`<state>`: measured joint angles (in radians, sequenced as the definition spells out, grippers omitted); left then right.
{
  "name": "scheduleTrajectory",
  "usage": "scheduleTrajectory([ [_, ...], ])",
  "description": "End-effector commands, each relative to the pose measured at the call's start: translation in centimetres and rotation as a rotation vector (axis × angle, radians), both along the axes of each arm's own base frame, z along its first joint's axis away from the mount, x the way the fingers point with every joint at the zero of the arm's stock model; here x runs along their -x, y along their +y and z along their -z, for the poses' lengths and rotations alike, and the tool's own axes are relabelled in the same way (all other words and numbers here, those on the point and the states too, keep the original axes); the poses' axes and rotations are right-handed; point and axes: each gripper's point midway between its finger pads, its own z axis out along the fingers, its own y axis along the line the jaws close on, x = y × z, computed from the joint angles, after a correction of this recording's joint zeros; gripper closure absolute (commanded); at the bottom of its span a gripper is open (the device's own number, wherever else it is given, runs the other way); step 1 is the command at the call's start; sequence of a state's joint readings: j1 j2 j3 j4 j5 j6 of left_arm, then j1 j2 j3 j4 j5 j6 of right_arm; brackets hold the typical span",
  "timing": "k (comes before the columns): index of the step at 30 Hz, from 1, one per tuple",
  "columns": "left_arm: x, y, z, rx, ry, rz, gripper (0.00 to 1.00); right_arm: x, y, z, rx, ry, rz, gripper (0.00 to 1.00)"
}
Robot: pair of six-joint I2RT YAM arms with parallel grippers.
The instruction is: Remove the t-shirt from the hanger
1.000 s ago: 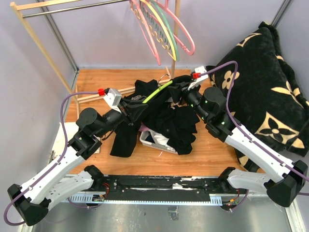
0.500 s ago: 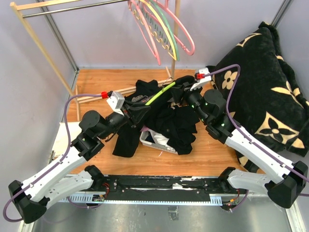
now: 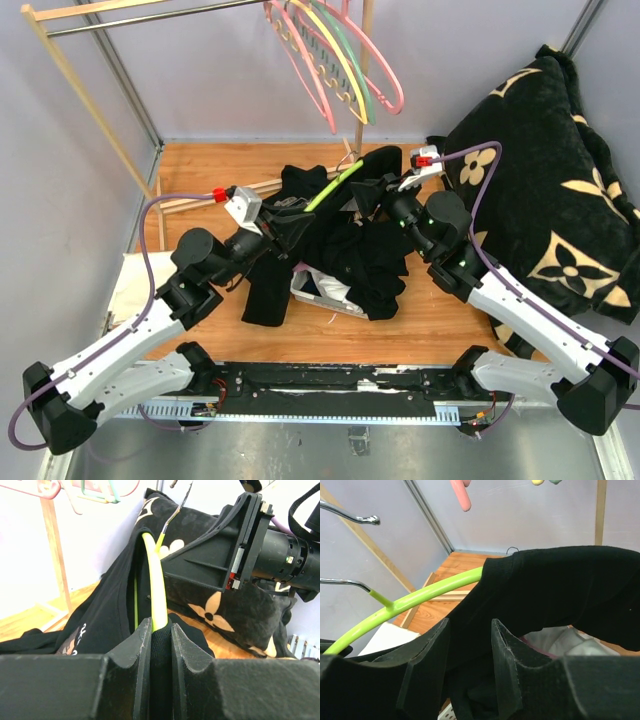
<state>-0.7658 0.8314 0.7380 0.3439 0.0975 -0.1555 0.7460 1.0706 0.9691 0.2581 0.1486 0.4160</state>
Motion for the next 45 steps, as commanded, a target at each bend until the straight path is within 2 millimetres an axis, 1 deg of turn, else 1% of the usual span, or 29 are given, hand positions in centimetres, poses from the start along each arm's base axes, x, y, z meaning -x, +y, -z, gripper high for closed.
scheduleTrajectory([
  [1, 0.9, 0.2, -3.9, 0.115, -0.103, 0.010, 1.00, 1.1, 0.7, -1.7, -0.066, -0.032, -0.041, 0.60],
  [8, 0.9, -0.1, -3.7, 0.113, -0.098, 0.014, 1.00, 1.2, 0.6, -2.1, -0.081, -0.038, -0.043, 0.59],
  [13, 1.2, -0.5, -3.9, 0.116, -0.103, 0.029, 0.99, 0.8, 0.6, -2.0, -0.082, -0.028, -0.023, 0.58],
  [22, 2.7, -0.8, -5.2, 0.154, -0.128, 0.078, 1.00, -0.2, 0.0, -1.0, -0.047, 0.005, 0.037, 0.59],
  [23, 2.8, -0.7, -5.3, 0.158, -0.131, 0.080, 1.00, -0.2, 0.0, -1.0, -0.043, 0.006, 0.040, 0.61],
  [25, 3.0, -0.6, -5.5, 0.162, -0.135, 0.080, 1.00, -0.3, -0.1, -0.9, -0.037, 0.004, 0.046, 0.67],
  [29, 2.8, -0.6, -5.3, 0.154, -0.127, 0.074, 0.99, -0.3, -0.1, -1.2, -0.027, -0.014, 0.040, 0.89],
  [32, 2.2, -0.7, -4.9, 0.142, -0.111, 0.054, 1.00, 0.0, 0.3, -1.6, -0.012, -0.043, 0.010, 0.98],
  [33, 2.0, -0.8, -4.9, 0.138, -0.105, 0.045, 1.00, 0.2, 0.4, -1.6, -0.007, -0.054, -0.002, 0.99],
  [39, 0.1, -1.2, -4.4, 0.125, -0.057, -0.014, 0.99, 1.6, 1.8, -2.8, 0.005, -0.145, -0.118, 0.99],
  [45, -1.2, -1.3, -5.1, 0.126, -0.044, -0.067, 1.00, 3.8, 3.8, -3.6, 0.026, -0.213, -0.286, 0.99],
])
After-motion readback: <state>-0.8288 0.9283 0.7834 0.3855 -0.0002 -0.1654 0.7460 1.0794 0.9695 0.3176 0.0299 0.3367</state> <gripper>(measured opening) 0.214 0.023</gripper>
